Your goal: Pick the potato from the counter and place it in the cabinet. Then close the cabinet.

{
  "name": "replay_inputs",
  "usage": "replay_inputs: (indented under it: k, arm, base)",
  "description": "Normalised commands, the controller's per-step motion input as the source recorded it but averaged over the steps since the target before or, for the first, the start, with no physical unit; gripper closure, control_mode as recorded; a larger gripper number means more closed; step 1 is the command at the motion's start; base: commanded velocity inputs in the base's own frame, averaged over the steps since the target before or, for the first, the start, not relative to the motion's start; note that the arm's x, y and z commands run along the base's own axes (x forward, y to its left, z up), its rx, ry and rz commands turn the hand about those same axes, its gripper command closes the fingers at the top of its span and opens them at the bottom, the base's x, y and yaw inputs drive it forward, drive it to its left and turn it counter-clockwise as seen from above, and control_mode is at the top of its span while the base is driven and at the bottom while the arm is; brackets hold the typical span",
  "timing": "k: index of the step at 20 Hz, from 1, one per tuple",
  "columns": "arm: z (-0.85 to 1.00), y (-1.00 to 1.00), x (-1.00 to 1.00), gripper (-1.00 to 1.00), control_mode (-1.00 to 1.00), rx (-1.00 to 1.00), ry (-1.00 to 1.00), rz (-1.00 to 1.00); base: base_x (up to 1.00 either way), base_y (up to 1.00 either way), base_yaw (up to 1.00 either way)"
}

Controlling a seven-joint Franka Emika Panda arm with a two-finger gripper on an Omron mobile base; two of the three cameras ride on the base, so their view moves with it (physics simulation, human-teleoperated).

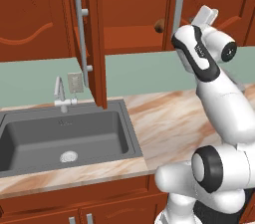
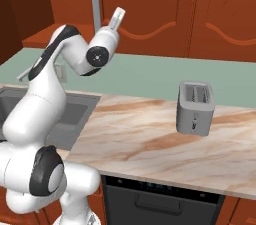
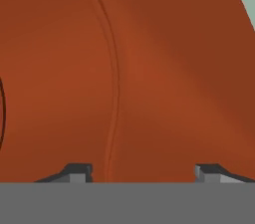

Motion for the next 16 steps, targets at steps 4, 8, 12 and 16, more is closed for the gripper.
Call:
replay_inputs:
  k: [4, 8, 12, 16]
  arm:
    - [0.0, 0.0, 0.64, -1.0, -1.0, 0.06, 0.0, -0.08]
    - [0.02, -0.11, -0.23, -1.0, -1.0, 0.05, 0.01, -0.04]
    - [0.32, -0.22, -1.0, -1.0, -1.0, 0.0, 0.01, 0.0]
    - [0.56, -0.1, -1.0, -1.0, -1.0, 0.0, 0.04, 0.0]
  base:
    - [0.0, 0.0, 0.0]
    - [0.0, 0.0, 0.0]
    - [0.0, 0.0, 0.0]
    - [0.0, 0.0, 0.0]
